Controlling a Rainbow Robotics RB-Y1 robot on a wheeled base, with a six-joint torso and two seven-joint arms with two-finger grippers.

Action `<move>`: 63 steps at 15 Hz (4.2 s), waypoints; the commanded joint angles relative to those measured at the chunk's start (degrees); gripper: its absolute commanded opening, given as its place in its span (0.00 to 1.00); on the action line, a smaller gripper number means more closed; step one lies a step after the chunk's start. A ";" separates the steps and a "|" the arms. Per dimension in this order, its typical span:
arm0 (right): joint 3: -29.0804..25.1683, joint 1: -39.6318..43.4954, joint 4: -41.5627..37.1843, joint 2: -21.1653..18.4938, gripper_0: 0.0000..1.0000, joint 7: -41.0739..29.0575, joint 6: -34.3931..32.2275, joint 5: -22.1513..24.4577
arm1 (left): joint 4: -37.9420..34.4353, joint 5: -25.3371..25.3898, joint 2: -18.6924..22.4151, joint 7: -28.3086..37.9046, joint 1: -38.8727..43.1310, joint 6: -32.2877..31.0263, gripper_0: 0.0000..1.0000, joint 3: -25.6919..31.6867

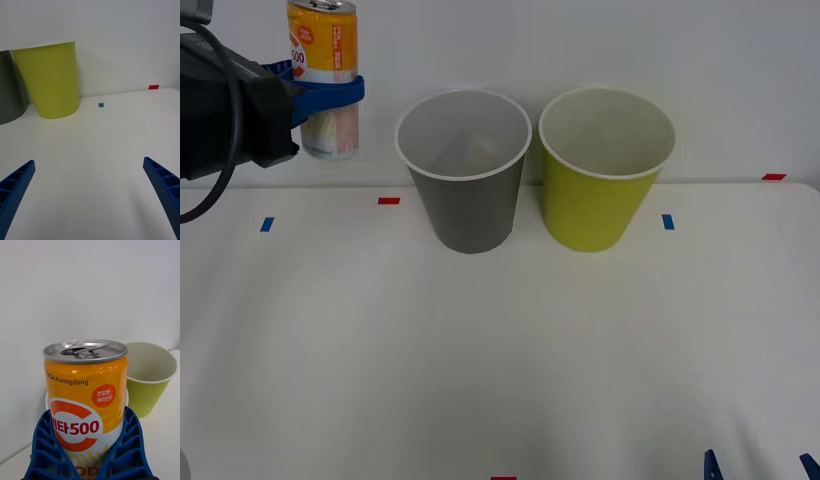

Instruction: Put cans in the gray bin and PET bottles in the light green bin.

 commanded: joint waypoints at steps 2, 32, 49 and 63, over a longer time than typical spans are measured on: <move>0.00 0.00 0.00 0.00 1.00 0.00 0.00 0.00 | 6.04 -1.79 -0.90 -0.50 -5.58 0.00 0.00 -3.07; 0.00 0.00 0.00 0.00 1.00 0.00 0.00 0.00 | 36.71 -21.65 -4.50 0.03 -10.15 -46.14 0.00 -31.02; 0.00 0.00 0.00 0.00 1.00 0.00 0.00 0.00 | 36.98 -19.28 -3.62 1.17 -10.15 -46.06 1.00 -31.10; 0.00 0.00 0.00 0.00 1.00 0.00 0.00 0.00 | 13.77 -11.98 3.50 2.23 6.46 -32.96 1.00 -22.49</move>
